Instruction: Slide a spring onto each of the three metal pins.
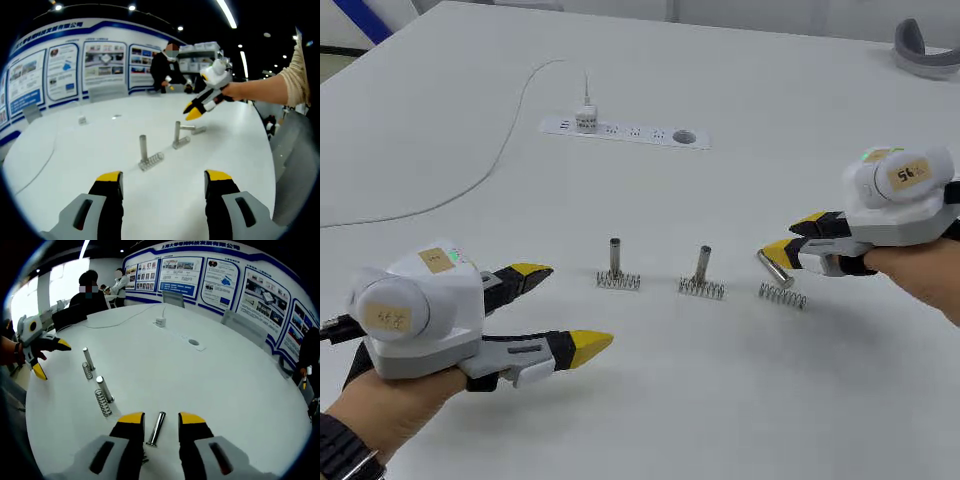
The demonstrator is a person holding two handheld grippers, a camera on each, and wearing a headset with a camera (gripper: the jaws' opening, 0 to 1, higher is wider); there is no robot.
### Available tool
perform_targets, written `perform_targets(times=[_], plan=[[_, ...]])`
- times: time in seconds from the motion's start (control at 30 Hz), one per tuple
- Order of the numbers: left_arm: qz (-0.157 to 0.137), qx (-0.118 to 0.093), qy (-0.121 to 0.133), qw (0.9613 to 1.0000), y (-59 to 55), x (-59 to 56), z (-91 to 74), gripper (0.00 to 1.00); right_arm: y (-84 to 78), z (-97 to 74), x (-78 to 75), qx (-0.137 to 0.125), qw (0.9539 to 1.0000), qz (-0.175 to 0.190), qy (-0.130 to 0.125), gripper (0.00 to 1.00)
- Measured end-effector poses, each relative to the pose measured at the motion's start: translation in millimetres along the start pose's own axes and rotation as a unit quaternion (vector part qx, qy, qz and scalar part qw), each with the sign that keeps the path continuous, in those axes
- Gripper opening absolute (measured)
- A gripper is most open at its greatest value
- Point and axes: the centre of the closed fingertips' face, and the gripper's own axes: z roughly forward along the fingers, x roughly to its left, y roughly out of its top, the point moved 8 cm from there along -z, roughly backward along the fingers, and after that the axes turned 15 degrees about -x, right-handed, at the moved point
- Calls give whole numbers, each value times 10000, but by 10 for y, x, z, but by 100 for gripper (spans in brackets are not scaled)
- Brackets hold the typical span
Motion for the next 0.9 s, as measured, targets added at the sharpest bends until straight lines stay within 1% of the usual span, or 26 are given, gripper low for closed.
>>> perform_targets(times=[0.1, 0.17, 0.27, 0.47, 0.77, 0.9], plan=[[-21, 7, -2, 10000, -1, -6, -3, 66, -26, 46, 4, 75, 9999, 76, 9, 24], [-8, 22, -4, 10000, -4, -9, -8, 66, -52, 76, 7, 160, 9998, 126, -30, 24], [-17, 30, -3, 10000, -5, -12, -13, 66, -71, 121, 11, 220, 9996, 180, -42, 23], [-17, 39, -4, 10000, -8, -18, -11, 66, -106, 205, 10, 402, 9988, 247, -109, 19], [-51, 57, 12, 10000, -31, -29, -16, 66, -158, 268, 3, 601, 9973, 378, -169, 15], [-70, 54, 2, 10000, -33, -36, -14, 66, -177, 278, 7, 637, 9969, 434, -172, 15]])
